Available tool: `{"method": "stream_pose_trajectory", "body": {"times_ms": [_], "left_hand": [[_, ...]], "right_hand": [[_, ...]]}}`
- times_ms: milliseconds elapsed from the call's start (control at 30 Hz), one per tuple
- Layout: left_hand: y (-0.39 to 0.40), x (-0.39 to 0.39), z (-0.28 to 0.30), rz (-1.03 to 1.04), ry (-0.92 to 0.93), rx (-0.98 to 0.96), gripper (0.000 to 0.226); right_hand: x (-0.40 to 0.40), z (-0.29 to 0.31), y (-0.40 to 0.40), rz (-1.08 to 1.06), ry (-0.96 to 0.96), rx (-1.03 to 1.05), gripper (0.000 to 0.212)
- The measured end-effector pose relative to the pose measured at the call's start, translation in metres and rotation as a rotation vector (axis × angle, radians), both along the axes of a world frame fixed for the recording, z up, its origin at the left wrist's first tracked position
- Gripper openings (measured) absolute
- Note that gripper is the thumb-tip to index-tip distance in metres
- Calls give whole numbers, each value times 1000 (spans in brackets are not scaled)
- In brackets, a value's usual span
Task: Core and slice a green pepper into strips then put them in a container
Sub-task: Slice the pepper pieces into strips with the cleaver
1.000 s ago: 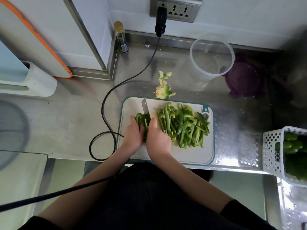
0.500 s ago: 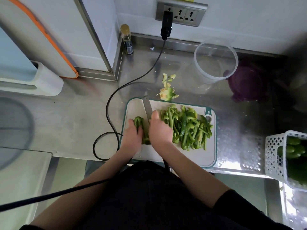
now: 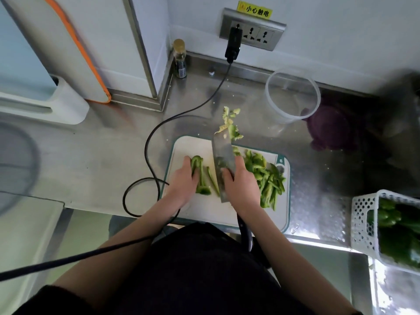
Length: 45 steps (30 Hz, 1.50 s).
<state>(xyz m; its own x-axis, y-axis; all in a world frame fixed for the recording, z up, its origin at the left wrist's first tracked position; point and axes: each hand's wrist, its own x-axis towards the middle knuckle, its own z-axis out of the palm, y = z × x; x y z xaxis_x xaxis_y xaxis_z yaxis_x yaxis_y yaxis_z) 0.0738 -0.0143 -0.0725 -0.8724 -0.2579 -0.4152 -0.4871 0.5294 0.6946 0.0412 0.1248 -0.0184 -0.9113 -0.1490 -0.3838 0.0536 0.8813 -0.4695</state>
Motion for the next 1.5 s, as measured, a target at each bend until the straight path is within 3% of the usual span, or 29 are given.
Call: {"method": "stream_pose_trajectory", "body": {"times_ms": [100, 367, 700, 1033, 1500], "left_hand": [[-3, 2, -4, 19, -12, 21, 10], [-2, 6, -7, 73, -4, 106, 12], [1, 5, -2, 92, -11, 101, 11], [0, 2, -7, 102, -39, 75, 10], [1, 1, -5, 138, -28, 92, 10]], "right_hand": [[-3, 8, -2, 1, 76, 9, 24], [9, -7, -26, 127, -7, 71, 19], [11, -12, -32, 105, 9, 142, 23], [8, -12, -24, 20, -34, -49, 10], [11, -21, -30, 59, -59, -55, 17]]}}
